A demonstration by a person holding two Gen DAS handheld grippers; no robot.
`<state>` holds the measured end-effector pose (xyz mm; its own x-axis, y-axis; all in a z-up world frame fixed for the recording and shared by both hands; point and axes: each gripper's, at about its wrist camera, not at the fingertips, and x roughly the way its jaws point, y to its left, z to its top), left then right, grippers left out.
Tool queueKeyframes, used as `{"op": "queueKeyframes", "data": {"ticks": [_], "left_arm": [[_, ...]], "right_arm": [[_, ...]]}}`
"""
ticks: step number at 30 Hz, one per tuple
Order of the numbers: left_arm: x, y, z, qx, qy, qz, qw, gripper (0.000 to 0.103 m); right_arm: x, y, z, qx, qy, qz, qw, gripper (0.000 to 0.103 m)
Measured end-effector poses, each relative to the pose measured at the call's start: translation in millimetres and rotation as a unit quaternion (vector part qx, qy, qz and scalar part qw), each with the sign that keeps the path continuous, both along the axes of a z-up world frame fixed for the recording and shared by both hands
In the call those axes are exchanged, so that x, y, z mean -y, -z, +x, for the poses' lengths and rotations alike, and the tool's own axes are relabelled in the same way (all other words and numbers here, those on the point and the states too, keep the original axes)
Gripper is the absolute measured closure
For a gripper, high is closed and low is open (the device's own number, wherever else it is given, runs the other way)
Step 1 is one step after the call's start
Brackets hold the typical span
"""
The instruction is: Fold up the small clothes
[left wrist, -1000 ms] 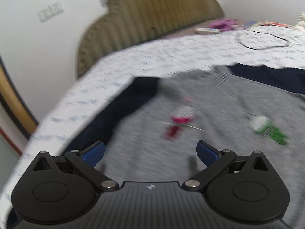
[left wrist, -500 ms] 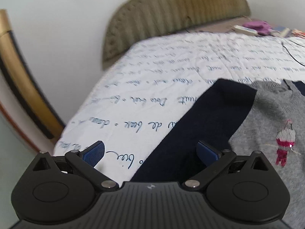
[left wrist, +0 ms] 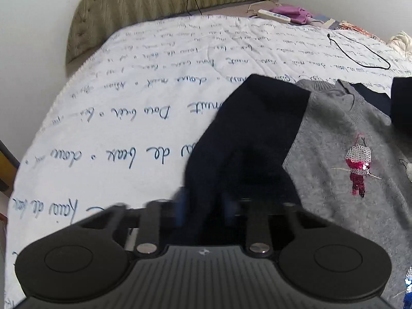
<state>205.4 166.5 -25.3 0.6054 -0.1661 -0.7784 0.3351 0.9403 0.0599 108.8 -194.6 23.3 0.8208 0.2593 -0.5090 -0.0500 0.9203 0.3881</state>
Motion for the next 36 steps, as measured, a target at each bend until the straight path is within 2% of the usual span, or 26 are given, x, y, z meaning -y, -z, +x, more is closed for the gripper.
{"op": "queueKeyframes", "data": {"ticks": [2, 6, 12, 14, 19, 22, 25, 28, 32, 34, 35, 36], "left_arm": [[-0.7, -3.6, -2.0, 0.012, -0.01, 0.004, 0.9999, 0.096], [-12.1, -12.6, -3.5, 0.038, -0.044, 0.003, 0.9983, 0.097], [-28.5, -20.6, 1.7, 0.065, -0.095, 0.04, 0.9926, 0.098], [-30.7, -22.7, 2.8, 0.08, -0.098, 0.06, 0.9902, 0.098], [-21.4, -13.9, 6.6, 0.072, -0.095, 0.091, 0.9887, 0.098], [-12.4, -16.8, -0.1, 0.089, -0.098, 0.101, 0.986, 0.094], [-7.3, -25.3, -5.9, 0.106, -0.11, 0.113, 0.9818, 0.094], [-7.8, -33.8, -9.8, 0.12, -0.122, 0.121, 0.9778, 0.093], [-13.4, -38.3, -11.2, 0.106, -0.146, 0.117, 0.9767, 0.093], [-13.1, -36.2, -13.6, 0.09, -0.134, 0.109, 0.9809, 0.09], [-11.3, -34.2, -15.3, 0.082, -0.127, 0.105, 0.9829, 0.081], [-8.9, -32.0, -17.6, 0.078, -0.124, 0.105, 0.9836, 0.068]], "right_arm": [[-2.2, -0.8, 1.4, 0.0, -0.002, -0.002, 1.0, 0.087], [-5.9, -7.4, 2.4, 0.014, -0.001, -0.009, 1.0, 0.087], [-6.7, -10.1, 10.5, 0.019, 0.005, -0.005, 1.0, 0.091], [-7.8, -10.0, 12.7, 0.022, 0.007, 0.002, 1.0, 0.091], [-16.6, -28.1, 15.6, 0.069, 0.029, 0.021, 0.997, 0.091], [-32.9, -38.9, 22.3, 0.096, 0.03, 0.027, 0.995, 0.091], [-60.3, -40.4, 33.7, 0.102, 0.01, 0.021, 0.994, 0.091], [-90.6, -31.9, 45.1, 0.089, -0.017, 0.02, 0.996, 0.091], [-130.1, -15.9, 55.4, 0.067, -0.049, 0.011, 0.996, 0.091], [-146.9, -7.1, 60.2, 0.056, -0.062, 0.007, 0.996, 0.091], [-154.1, -2.9, 62.6, 0.051, -0.068, 0.006, 0.996, 0.091], [-160.0, 0.5, 64.4, 0.046, -0.071, 0.005, 0.996, 0.091]]}}
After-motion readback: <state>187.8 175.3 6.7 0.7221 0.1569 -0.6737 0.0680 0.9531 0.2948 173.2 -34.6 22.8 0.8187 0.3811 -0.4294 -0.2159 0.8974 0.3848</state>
